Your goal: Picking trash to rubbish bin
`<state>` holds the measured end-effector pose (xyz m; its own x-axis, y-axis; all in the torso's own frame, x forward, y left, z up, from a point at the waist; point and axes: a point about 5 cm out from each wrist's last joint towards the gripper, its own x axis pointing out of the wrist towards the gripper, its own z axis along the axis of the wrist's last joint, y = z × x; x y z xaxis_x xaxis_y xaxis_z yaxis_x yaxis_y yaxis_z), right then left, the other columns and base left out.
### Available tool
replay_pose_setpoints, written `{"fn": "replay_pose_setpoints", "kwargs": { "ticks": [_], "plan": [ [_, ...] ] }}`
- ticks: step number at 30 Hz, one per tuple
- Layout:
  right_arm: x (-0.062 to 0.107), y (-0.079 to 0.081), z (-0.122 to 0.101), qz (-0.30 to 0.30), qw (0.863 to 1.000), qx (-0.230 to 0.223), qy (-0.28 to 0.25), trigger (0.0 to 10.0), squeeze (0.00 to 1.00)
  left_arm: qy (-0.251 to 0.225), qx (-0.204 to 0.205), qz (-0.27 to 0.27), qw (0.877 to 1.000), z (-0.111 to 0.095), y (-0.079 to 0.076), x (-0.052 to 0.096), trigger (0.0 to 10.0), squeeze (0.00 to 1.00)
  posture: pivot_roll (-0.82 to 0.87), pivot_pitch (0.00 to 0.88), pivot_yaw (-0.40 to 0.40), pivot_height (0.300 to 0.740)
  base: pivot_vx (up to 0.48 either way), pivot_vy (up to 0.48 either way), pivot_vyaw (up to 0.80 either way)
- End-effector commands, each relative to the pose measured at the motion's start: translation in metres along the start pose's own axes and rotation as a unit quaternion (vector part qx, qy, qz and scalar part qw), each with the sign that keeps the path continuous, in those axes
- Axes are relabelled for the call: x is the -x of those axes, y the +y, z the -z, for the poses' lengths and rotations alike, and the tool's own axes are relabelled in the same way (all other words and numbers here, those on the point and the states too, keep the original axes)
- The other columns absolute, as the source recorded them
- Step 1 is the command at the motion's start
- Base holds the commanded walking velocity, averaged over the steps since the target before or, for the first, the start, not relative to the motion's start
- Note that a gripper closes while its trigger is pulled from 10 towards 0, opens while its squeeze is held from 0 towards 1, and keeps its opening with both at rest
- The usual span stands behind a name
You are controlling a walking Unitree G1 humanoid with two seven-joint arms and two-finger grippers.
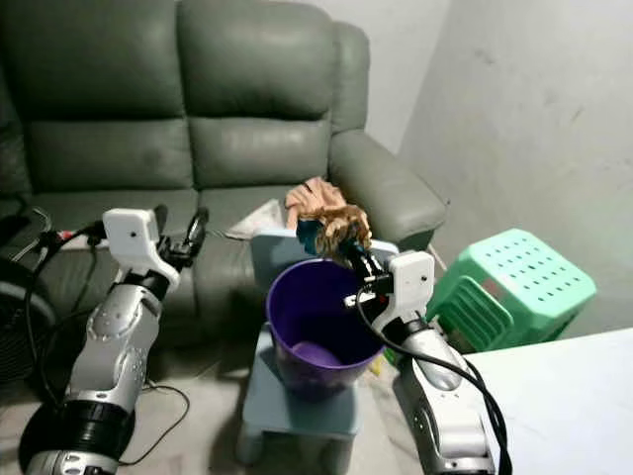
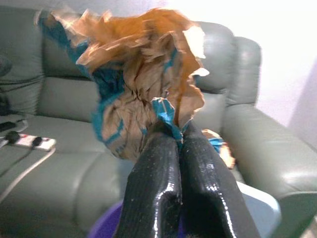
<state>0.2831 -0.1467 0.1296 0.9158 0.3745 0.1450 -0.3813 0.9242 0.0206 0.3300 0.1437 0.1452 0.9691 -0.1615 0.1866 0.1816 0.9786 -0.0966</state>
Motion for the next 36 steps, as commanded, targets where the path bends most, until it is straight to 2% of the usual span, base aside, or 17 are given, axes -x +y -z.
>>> {"fn": "replay_pose_setpoints", "kwargs": {
  "ticks": [1,8,11,14,18,20,22,23,24,26,30,32,34,36],
  "plan": [
    [0.004,-0.008,0.001,0.01,1.0,0.013,0.014,10.0,0.0,-0.006,-0.003,0.017,1.0,0.0,-0.011,0.0,10.0,0.0,0.03,0.0,-0.114,0.74,0.0,0.0,0.0],
    [-0.001,-0.019,0.0,0.01,0.998,0.039,0.038,10.0,0.0,-0.013,0.005,0.022,1.0,0.0,-0.012,0.007,10.0,0.0,0.03,0.0,-0.123,0.74,0.0,0.0,0.0],
    [-0.011,-0.028,-0.004,0.004,0.997,0.053,0.053,10.0,0.0,-0.003,0.008,0.022,1.0,0.006,-0.013,0.014,10.0,0.0,0.03,0.0,-0.13,0.74,0.0,0.0,0.0],
    [-0.018,-0.031,-0.006,-0.006,0.997,0.057,0.058,10.0,0.0,-0.003,0.012,0.024,1.0,0.007,-0.016,0.017,10.0,0.0,0.04,0.0,-0.136,0.74,0.0,0.0,0.0],
    [-0.031,-0.032,-0.009,-0.026,0.996,0.06,0.068,10.0,0.0,-0.008,0.021,0.036,0.999,0.007,-0.026,0.022,10.0,0.0,0.05,0.0,-0.152,0.74,0.0,0.0,0.0],
    [-0.039,-0.032,-0.007,-0.045,0.993,0.078,0.077,10.0,0.0,-0.006,0.034,0.062,0.997,0.008,-0.041,0.03,10.0,0.0,0.06,0.0,-0.162,0.74,0.0,0.0,0.0],
    [-0.041,-0.032,-0.007,-0.048,0.992,0.08,0.079,10.0,0.0,-0.005,0.036,0.07,0.997,0.009,-0.046,0.032,10.0,0.0,0.06,0.0,-0.167,0.74,0.0,0.0,0.0],
    [-0.047,-0.032,-0.005,-0.059,0.991,0.08,0.088,10.0,0.0,0.002,0.037,0.093,0.995,0.011,-0.059,0.041,10.0,0.0,0.07,0.0,-0.171,0.74,0.0,0.0,0.0],
    [-0.047,-0.032,-0.005,-0.059,0.991,0.08,0.088,10.0,0.0,0.002,0.037,0.093,0.995,0.011,-0.059,0.041,10.0,0.0,0.07,0.0,-0.171,0.74,0.0,0.0,0.0],
    [-0.051,-0.03,-0.003,-0.074,0.989,0.083,0.097,10.0,0.0,0.009,0.046,0.109,0.993,0.014,-0.07,0.051,10.0,0.0,0.07,0.0,-0.182,0.74,0.0,0.0,0.0],
    [-0.053,-0.029,-0.001,-0.079,0.988,0.086,0.102,10.0,0.0,0.013,0.051,0.111,0.992,0.015,-0.074,0.055,10.0,0.0,0.07,0.0,-0.183,0.74,0.0,0.0,0.0],
    [-0.055,-0.028,0.001,-0.085,0.987,0.083,0.111,10.0,0.0,0.015,0.052,0.114,0.992,0.015,-0.078,0.059,10.0,0.0,0.07,0.0,-0.188,0.74,0.0,0.0,0.0],
    [-0.059,-0.027,0.01,-0.093,0.983,0.083,0.137,10.0,0.0,0.02,0.058,0.121,0.991,0.014,-0.087,0.071,10.0,0.0,0.08,0.009,-0.208,0.74,0.0,0.0,0.0],
    [-0.059,-0.027,0.01,-0.093,0.983,0.083,0.137,10.0,0.0,0.02,0.058,0.121,0.991,0.014,-0.087,0.071,10.0,0.0,0.08,0.009,-0.208,0.74,0.0,0.0,0.0]
  ]
}}
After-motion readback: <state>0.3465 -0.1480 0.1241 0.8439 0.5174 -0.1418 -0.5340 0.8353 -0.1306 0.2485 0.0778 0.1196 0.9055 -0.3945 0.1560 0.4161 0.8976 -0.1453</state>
